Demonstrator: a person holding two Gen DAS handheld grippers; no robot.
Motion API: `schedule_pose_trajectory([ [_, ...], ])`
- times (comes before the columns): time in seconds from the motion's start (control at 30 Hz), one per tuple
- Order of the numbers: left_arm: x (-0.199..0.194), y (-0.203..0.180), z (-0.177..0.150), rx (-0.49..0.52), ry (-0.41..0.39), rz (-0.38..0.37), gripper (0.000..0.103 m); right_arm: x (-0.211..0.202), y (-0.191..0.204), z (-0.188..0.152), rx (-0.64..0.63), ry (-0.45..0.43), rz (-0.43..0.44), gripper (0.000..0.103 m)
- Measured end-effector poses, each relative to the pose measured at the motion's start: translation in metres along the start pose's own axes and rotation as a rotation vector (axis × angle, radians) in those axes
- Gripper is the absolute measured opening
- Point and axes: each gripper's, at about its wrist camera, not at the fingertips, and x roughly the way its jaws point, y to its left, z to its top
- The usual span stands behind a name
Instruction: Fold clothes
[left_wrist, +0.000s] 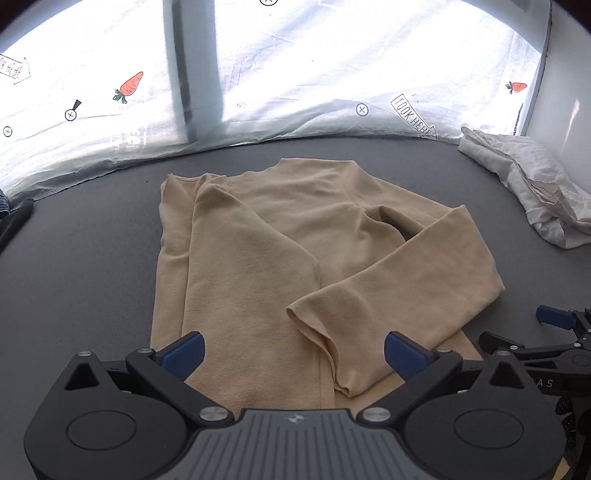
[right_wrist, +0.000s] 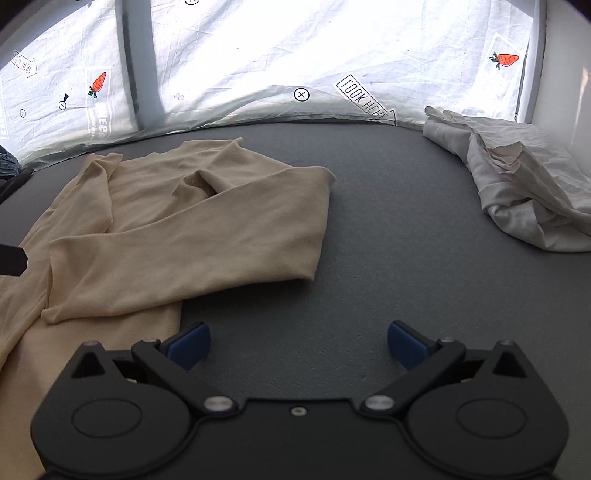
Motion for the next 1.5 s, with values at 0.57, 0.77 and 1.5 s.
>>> schedule_pose_trajectory([
  [0.57,0.023,0.005,0.012,-0.011,-0.001,-0.123,0.003,-0.001,0.005,-0.001,0.018,0.005,-0.035,0.103],
  [0.77,-0.011,0.032,0.022,-0.036,-0.087,-0.117,0.003,-0.010,0.018,-0.004,0.050,0.058,-0.100,0.103],
  [1.5,-0.101,0.202,0.044,-0.280,-0.313,-0.094,0.002,-0.037,0.111,-0.012,0.067,0.059,-0.258,0.103],
])
